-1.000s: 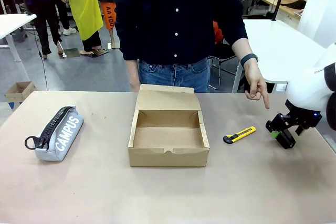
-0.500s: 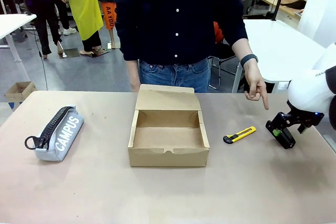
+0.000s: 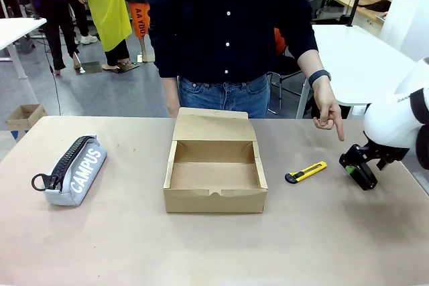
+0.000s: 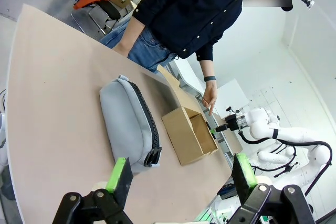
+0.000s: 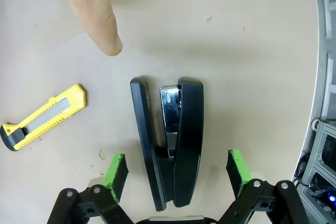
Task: Pack the items into the box.
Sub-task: Pick up the item indicated by the person and place it inside the Mailer Box.
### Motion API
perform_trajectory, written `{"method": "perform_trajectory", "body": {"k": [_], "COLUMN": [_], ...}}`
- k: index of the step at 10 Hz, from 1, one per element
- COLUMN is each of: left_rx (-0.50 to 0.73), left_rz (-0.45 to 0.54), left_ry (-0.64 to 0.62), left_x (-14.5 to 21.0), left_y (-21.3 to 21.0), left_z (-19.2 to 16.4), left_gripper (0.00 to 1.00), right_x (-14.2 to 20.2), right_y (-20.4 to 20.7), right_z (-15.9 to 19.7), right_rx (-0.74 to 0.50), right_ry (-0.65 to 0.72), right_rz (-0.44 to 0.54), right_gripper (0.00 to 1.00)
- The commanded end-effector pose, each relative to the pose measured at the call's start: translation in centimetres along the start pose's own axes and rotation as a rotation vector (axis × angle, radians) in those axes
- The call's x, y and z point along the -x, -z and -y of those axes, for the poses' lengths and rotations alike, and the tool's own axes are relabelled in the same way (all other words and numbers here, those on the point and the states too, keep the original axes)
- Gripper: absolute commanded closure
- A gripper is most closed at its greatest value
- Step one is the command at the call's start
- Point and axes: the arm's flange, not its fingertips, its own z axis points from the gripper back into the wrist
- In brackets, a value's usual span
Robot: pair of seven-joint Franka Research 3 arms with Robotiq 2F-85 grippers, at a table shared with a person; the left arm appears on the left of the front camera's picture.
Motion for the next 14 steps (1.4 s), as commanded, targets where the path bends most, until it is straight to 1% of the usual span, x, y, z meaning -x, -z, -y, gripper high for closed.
{"method": "perform_trajectory", "body": {"k": [1,2,3,4,6,7,8,9,12,13,14], "left_rx": [0.013,0.013,0.013,0.013,0.013,0.013,0.013,0.013,0.013,0.013,0.013], "left_rz": [0.021,0.021,0.021,0.021,0.021,0.021,0.021,0.021,0.021,0.021,0.021], "left_ry": [0.024,0.024,0.024,0.024,0.024,0.024,0.024,0.024,0.024,0.024,0.024], "left_x": [-0.1,-0.1,-0.1,-0.1,-0.1,-0.1,-0.1,-0.1,-0.1,-0.1,-0.1], "left_y": [0.1,0.1,0.1,0.1,0.1,0.1,0.1,0.1,0.1,0.1,0.1], "left_z": [0.1,0.1,0.1,0.1,0.1,0.1,0.1,0.1,0.1,0.1,0.1], "left_gripper": [0.0,0.0,0.0,0.0,0.0,0.0,0.0,0.0,0.0,0.0,0.0], "right_x": [-0.2,-0.2,-0.1,-0.1,-0.1,-0.1,0.0,0.0,0.3,0.9,2.5], "right_y": [0.7,0.7,0.7,0.7,0.9,0.9,1.0,1.0,0.4,-1.6,-5.6], "right_z": [-0.4,-0.3,-0.3,-0.3,-0.3,-0.2,-0.1,0.0,0.1,0.3,0.7], "right_rx": [0.012,0.011,0.008,0.006,0.006,0.014,0.011,0.01,-0.004,-0.032,-0.102], "right_ry": [0.015,0.009,0.011,0.011,0.011,0.014,0.02,0.027,0.015,-0.017,-0.077], "right_rz": [0.028,0.026,0.02,0.017,0.017,0.016,0.014,0.013,0.013,0.02,-0.013], "right_gripper": [0.08,0.6,0.68,1.0,1.0,0.87,0.97,1.0,1.0,1.0,1.0]}}
